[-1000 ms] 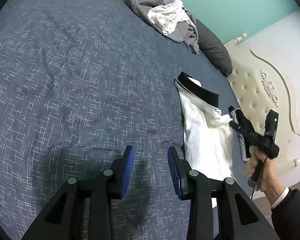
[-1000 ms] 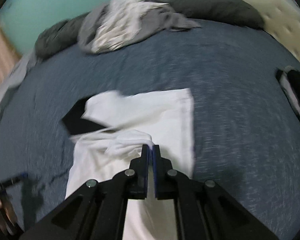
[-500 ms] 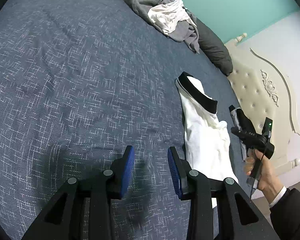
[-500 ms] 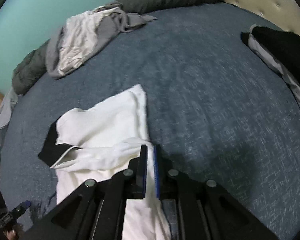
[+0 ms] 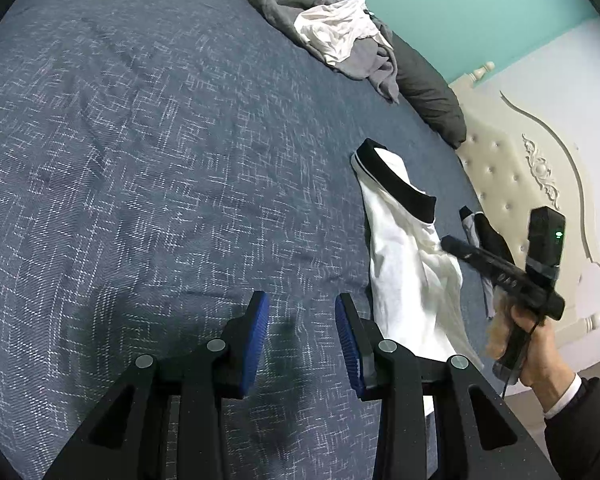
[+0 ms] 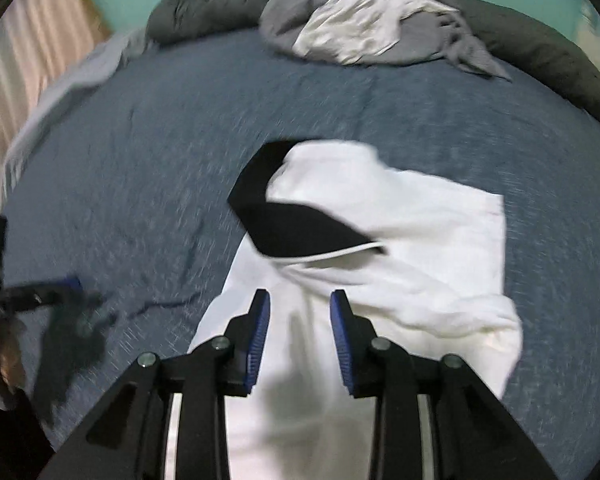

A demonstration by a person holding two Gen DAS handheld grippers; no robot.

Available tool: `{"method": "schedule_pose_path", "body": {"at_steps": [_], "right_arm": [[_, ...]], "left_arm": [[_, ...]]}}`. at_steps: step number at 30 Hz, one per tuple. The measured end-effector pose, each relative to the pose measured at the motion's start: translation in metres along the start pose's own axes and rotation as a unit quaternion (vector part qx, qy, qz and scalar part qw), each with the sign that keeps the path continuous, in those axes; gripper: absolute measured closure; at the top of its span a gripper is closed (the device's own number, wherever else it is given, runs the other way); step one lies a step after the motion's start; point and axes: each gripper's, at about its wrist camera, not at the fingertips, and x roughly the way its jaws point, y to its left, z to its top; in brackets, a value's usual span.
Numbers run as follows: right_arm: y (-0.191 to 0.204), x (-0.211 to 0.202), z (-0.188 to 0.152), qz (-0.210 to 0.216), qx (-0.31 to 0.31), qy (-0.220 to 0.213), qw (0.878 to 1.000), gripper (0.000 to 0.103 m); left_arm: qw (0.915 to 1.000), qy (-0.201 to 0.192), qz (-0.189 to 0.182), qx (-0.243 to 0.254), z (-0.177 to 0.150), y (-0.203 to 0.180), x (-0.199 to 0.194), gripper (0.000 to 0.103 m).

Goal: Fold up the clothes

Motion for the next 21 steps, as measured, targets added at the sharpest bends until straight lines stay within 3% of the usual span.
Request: {"method": "schedule_pose_path", "body": {"at_steps": [4,13,17,21], "right_arm": [[0.002,0.009,0.011,-0.022,0.01,0.004,1.0,0.072],[-0.03,0.008,0.074,-0.077,0.09,-0.027,0.993,0.072],[-0.036,-0.003,0.085,-0.061,0.102,-0.039,0.992,0.072],[-0.025,0.0,0.088,-0.043,0.068,-0.04,0.996,0.058]], "left_arm": [[1.0,-0.002,-0.001,-0.003,0.0,0.002,-0.002,0.065],[1.0,-0.004,-0.004,-0.007,0.002,0.004,-0.004,0.065],[1.0,-0.004,-0.005,-0.006,0.003,0.004,-0.005,0.065],[1.0,-0.002,-0.006,-0.006,0.002,0.003,-0.005,0.065]]}}
